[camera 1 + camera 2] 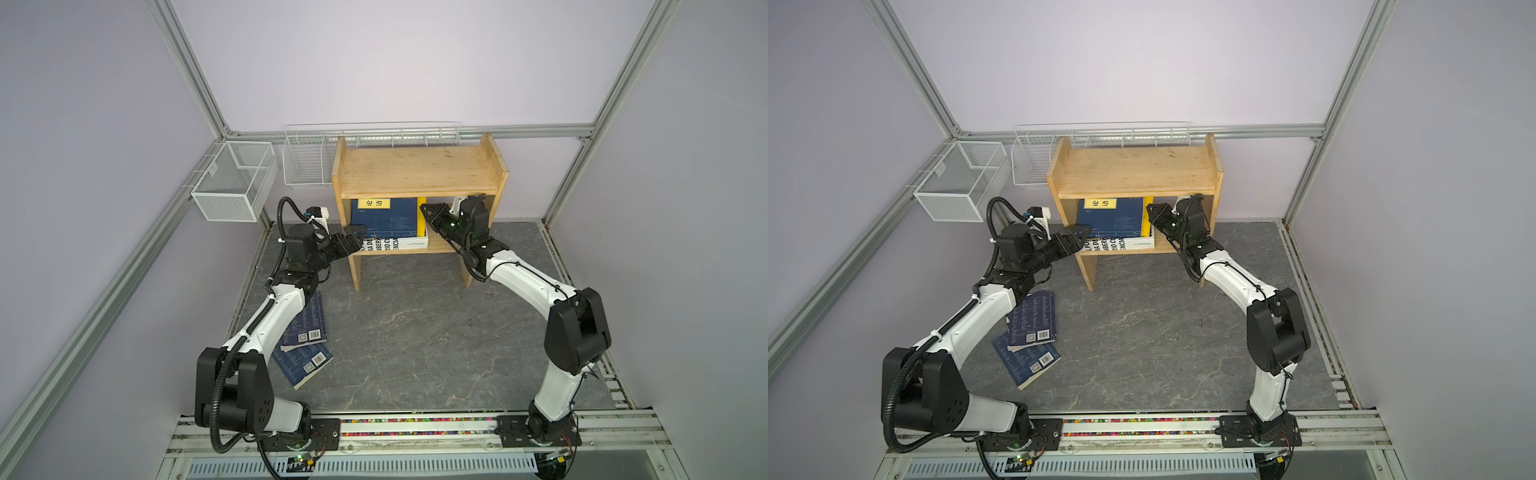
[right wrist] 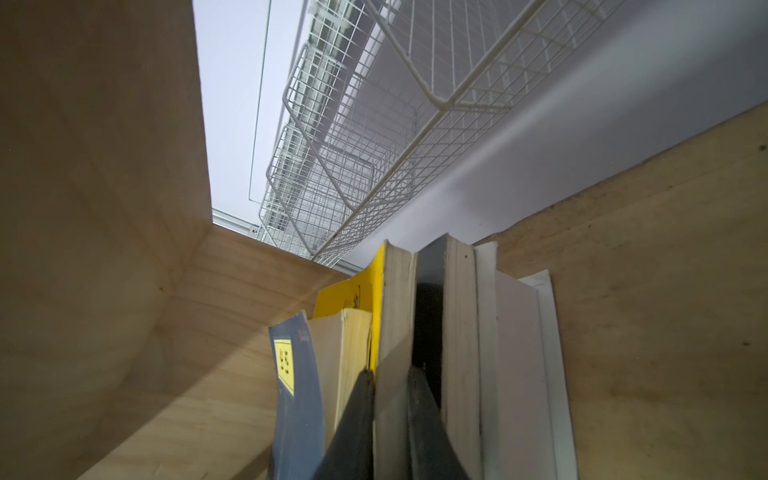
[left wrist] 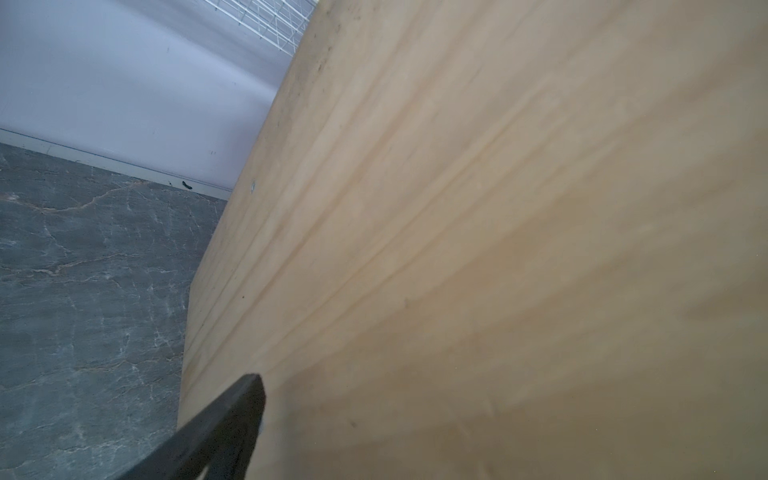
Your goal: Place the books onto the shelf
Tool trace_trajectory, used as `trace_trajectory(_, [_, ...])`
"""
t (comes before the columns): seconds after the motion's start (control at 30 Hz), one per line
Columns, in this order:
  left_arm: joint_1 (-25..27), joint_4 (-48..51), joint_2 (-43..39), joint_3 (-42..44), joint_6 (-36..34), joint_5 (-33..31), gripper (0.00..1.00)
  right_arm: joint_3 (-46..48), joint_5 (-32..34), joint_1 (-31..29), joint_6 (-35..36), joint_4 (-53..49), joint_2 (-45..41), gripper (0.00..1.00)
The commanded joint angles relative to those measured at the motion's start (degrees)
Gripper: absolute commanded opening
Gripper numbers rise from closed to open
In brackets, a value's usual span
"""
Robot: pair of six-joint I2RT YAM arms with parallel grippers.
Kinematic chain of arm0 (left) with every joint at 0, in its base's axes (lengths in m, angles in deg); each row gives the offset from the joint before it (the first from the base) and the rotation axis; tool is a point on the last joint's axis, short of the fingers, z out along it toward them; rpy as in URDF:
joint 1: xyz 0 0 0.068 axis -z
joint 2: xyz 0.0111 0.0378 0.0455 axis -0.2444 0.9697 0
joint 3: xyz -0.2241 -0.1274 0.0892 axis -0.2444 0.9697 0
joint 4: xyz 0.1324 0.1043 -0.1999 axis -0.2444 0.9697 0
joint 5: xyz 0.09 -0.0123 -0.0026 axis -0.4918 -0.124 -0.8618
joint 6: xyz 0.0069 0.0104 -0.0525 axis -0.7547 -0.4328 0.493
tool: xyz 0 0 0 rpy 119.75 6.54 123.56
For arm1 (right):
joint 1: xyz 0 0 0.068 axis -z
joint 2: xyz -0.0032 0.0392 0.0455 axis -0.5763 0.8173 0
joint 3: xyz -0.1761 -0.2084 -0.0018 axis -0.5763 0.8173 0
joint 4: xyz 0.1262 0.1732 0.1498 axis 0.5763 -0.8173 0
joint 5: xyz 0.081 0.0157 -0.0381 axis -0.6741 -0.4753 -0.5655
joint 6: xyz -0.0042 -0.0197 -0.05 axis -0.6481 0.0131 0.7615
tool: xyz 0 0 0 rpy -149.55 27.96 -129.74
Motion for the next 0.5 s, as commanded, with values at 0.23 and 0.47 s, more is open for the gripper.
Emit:
trace_trajectory(0.23, [-2.47,-6.19,-0.26,0.53,4.52,4.51,0.99,0.78,-5.76,1.56,-2.35,1.84,-4.84,0.10])
trace_trajectory(0.47, [-3.09,-7.12,0.26,0.39,5.24,5.21,0.99,2.85,-6.94,2.60,-4.56,3.46,-4.82,0.09])
